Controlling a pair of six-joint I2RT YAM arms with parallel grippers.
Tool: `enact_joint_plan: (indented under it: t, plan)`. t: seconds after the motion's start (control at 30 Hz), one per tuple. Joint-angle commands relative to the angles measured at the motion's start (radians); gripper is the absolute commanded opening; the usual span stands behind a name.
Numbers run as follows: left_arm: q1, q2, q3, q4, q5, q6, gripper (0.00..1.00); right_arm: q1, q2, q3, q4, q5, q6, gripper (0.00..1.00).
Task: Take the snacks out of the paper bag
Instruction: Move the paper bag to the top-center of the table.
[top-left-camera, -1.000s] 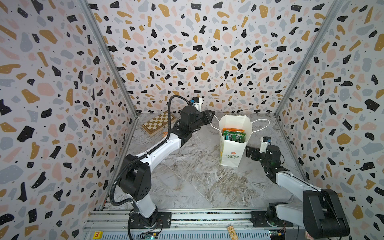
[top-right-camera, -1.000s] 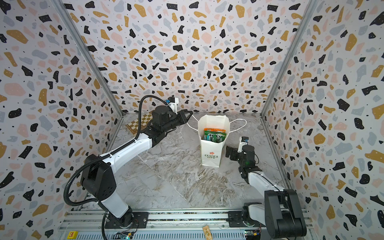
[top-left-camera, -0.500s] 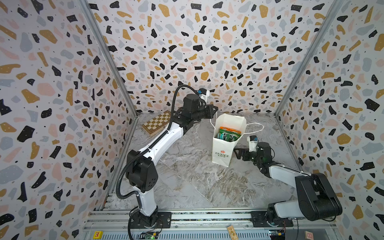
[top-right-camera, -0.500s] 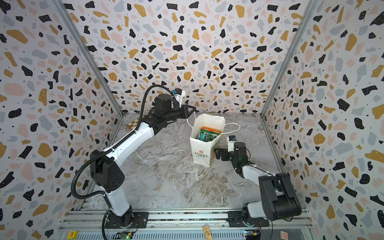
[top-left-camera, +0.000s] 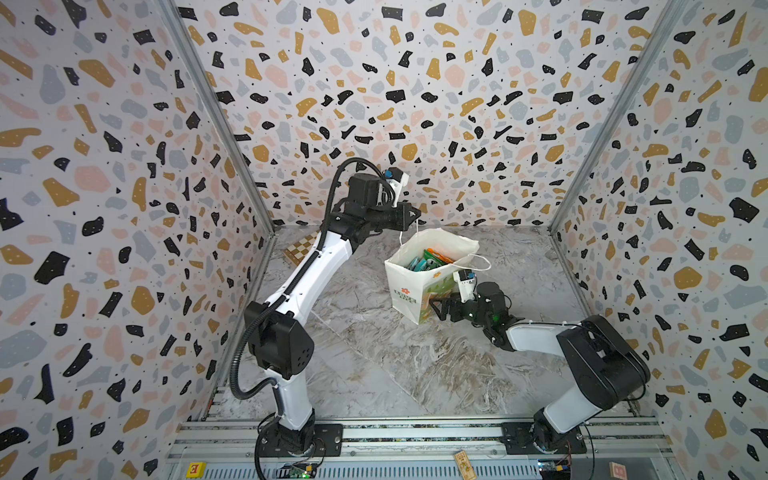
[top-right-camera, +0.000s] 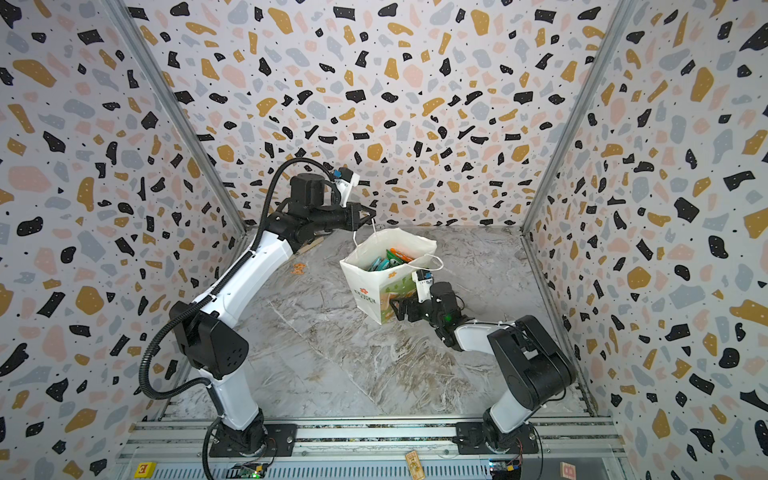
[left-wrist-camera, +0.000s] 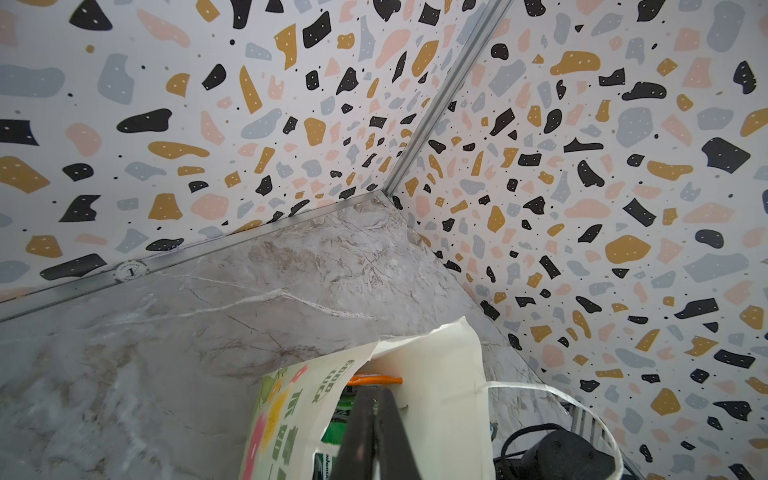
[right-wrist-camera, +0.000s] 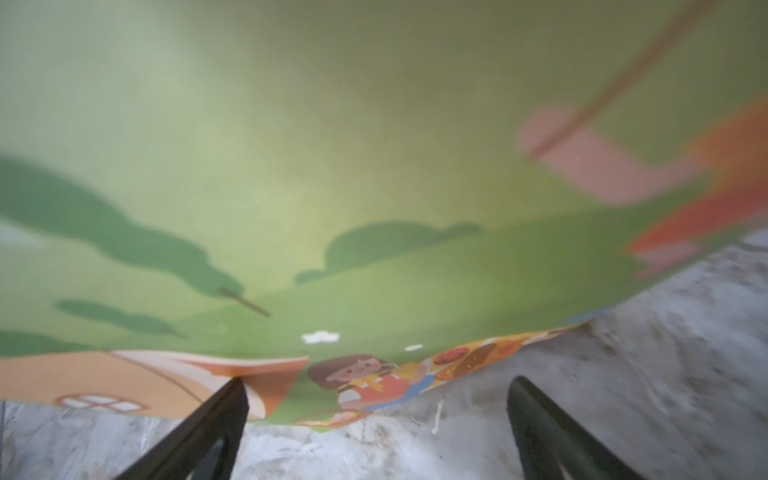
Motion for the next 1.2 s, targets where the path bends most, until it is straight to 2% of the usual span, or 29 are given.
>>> enact_joint_plan:
  t: [0.0, 0.4, 0.57, 0.73, 0.97, 1.17]
  plan:
    - [0.034, -0.087, 0.042, 0.070, 0.094, 0.053, 0.00, 0.048, 0.049, 0.067, 0.122, 0.024, 0.037, 0.99]
    - [0.062, -0.099, 0.196, -0.119, 0.052, 0.177, 0.00, 0.167, 0.282, 0.308, 0.223, 0.014, 0.073, 0.99]
    - [0.058, -0.119, 0.140, -0.126, 0.045, 0.180, 0.00, 0.199, 0.332, 0.367, 0.218, 0.019, 0.078, 0.99]
    - [0.013, -0.192, -0.026, -0.068, -0.034, 0.191, 0.00, 0.199, 0.298, 0.292, 0.218, 0.049, 0.067, 0.99]
    - [-0.053, -0.291, -0.239, 0.062, -0.143, 0.169, 0.00, 0.175, 0.148, 0.082, 0.198, 0.102, 0.056, 0.99]
    - [-0.100, -0.338, -0.343, 0.147, -0.194, 0.138, 0.00, 0.136, -0.009, -0.038, 0.041, 0.182, 0.046, 0.99]
